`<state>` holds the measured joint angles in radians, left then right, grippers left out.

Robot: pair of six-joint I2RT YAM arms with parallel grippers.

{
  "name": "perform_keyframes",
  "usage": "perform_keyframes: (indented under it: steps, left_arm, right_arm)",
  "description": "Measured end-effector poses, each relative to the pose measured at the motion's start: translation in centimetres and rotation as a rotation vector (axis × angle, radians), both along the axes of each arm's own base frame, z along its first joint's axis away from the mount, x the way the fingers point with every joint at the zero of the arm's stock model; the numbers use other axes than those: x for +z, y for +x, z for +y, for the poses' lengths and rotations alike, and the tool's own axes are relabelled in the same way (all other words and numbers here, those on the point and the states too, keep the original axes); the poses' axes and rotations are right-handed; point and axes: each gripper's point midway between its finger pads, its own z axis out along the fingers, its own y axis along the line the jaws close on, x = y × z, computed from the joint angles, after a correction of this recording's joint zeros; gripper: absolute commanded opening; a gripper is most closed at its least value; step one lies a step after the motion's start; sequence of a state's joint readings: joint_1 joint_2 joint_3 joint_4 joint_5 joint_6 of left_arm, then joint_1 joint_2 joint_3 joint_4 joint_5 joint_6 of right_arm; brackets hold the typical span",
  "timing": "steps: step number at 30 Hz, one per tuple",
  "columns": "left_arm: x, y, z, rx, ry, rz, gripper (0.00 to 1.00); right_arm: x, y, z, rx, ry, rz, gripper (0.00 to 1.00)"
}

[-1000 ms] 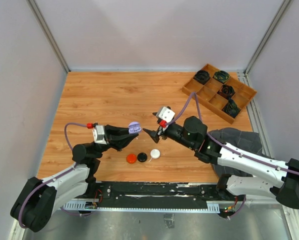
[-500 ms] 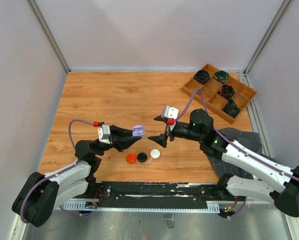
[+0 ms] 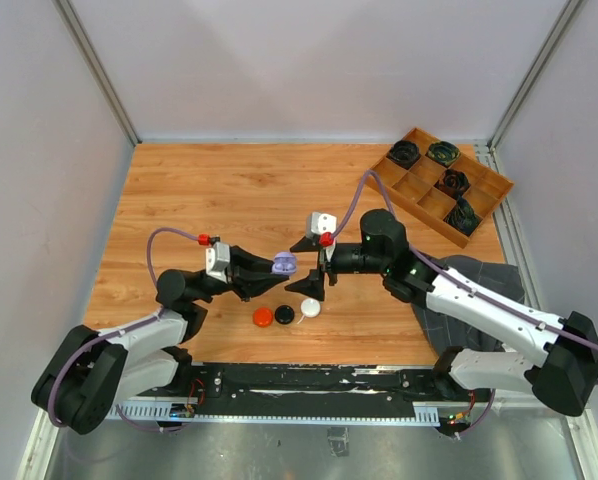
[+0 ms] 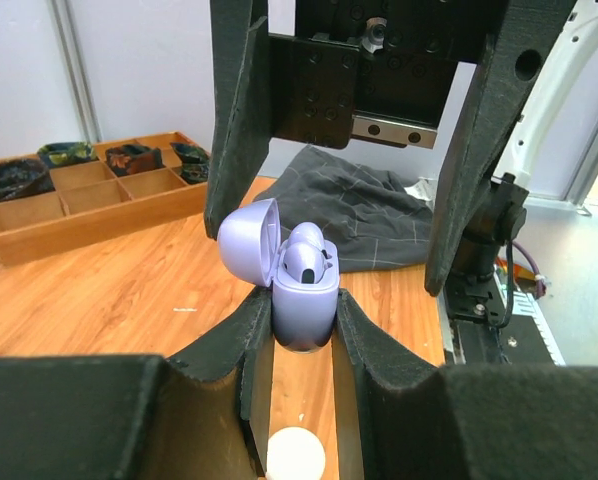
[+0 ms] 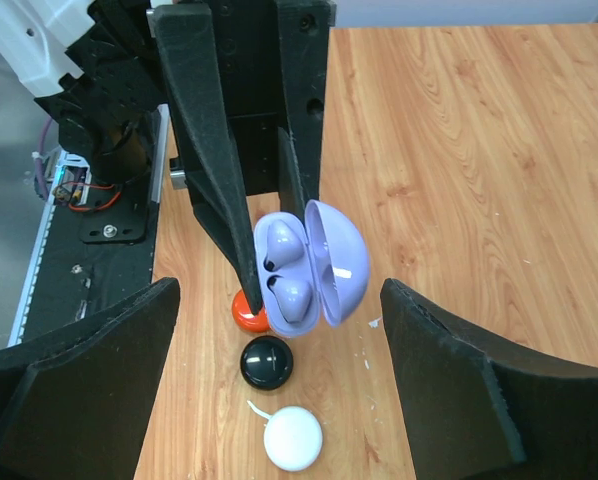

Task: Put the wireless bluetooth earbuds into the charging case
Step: Close the charging case, then place the charging case at the center of the board.

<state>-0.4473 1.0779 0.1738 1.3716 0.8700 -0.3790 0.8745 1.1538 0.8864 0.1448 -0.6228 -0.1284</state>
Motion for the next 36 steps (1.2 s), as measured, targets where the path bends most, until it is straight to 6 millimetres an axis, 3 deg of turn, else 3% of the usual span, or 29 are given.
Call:
perform_keyframes:
  steps: [8,15,25,30,36]
  left_arm:
    - [-0.3,0.8,-0.4,-0.001,0.005,0.05,0.02]
    - [-1.0,2.0,-0.8,0.026,0.028,0.131,0.03]
    - [-2.9,4.0,-0.7,0.106,0.053,0.33,0.04]
    - [-5.4,4.9,-0.4,0.165,0.076,0.539,0.03]
    - [-8.8,5.9,0.0,0.269,0.144,0.791,0.06]
  right_arm:
    - [-0.9,0.2,0.9,0.038,-0.016,0.04,0.78]
    - [-0.8,1.1,0.4,-0.001,-0.02,0.037,0.78]
    - [0.6,0.9,-1.3,-0.059,0.0,0.002,0.81]
    - [-1.2,3.9,-4.0,-0.297,-0.059,-0.021,0.82]
    - [-6.3,6.8,-8.5,-0.577,-0.197,-0.022,0.82]
